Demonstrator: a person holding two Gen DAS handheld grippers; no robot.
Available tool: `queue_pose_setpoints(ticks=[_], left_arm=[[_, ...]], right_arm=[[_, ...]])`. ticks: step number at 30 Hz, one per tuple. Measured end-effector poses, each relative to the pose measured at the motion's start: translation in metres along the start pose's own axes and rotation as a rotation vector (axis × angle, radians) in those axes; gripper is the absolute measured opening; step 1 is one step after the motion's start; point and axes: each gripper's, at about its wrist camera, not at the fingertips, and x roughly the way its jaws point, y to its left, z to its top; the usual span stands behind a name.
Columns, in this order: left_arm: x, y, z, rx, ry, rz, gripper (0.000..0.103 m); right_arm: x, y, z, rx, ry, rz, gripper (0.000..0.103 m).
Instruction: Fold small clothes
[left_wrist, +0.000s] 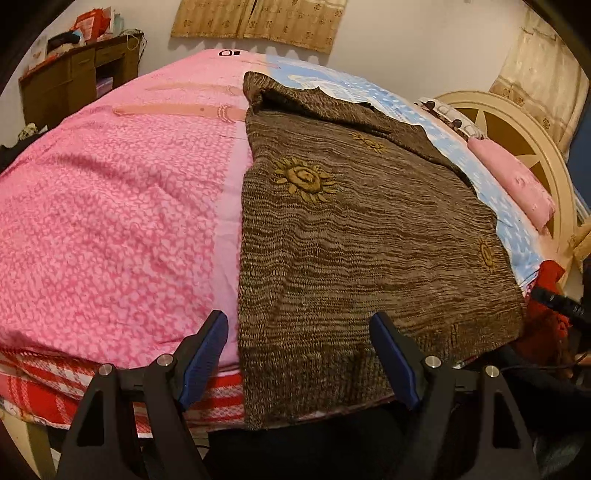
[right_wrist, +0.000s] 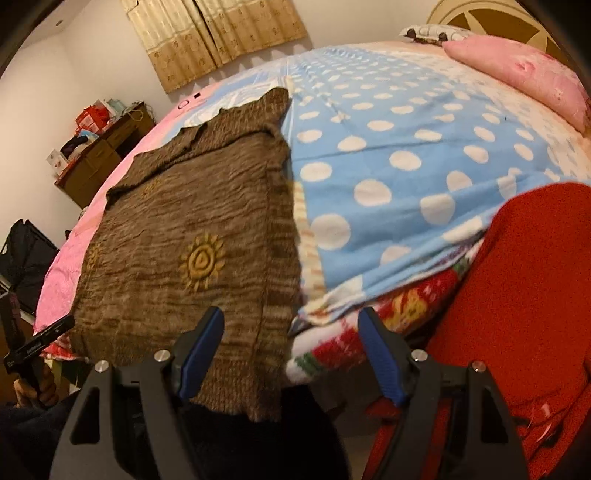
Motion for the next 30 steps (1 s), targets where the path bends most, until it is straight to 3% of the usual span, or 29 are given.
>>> queue_pose_setpoints(ticks=[8, 14, 16, 20, 22, 28, 29, 30], left_arm=[[-0.008, -0.003, -0.009, 0.045, 0.032, -0.002, 0.08], [-0.007, 0.002, -0.012, 0.018, 0.029, -0.027, 0.08], [-0.009, 0.003, -0.012, 0.018, 0.033, -0.046, 0.08], [-0.011, 0.005, -0.011, 0.008, 0.04, -0.08, 0.079], [-0.012, 0.004, -0.011, 0.016, 0.044, -0.084, 0.079], [-0.011, 0.003, -0.013, 0.02, 0.052, -0.098, 0.079], [-0.012, 0.004, -0.013, 0.008, 0.044, -0.097, 0.07], [-0.012, 0.004, -0.014, 0.008, 0.04, -0.091, 0.044]], right_arm=[[0.016, 0.015, -0.018, -0.046, 0.082, 0.015, 0.078], [0.03, 0.028, -0.03, -0.088, 0.139, 0.052, 0.076], [0.037, 0.027, -0.033, -0.069, 0.157, 0.069, 0.057], [0.041, 0.026, -0.036, -0.066, 0.193, 0.106, 0.039], [0.037, 0.031, -0.035, -0.096, 0.181, 0.099, 0.022], [0.034, 0.031, -0.035, -0.103, 0.182, 0.114, 0.02], [0.036, 0.033, -0.034, -0.099, 0.182, 0.116, 0.02], [0.037, 0.034, -0.035, -0.093, 0.182, 0.12, 0.023]])
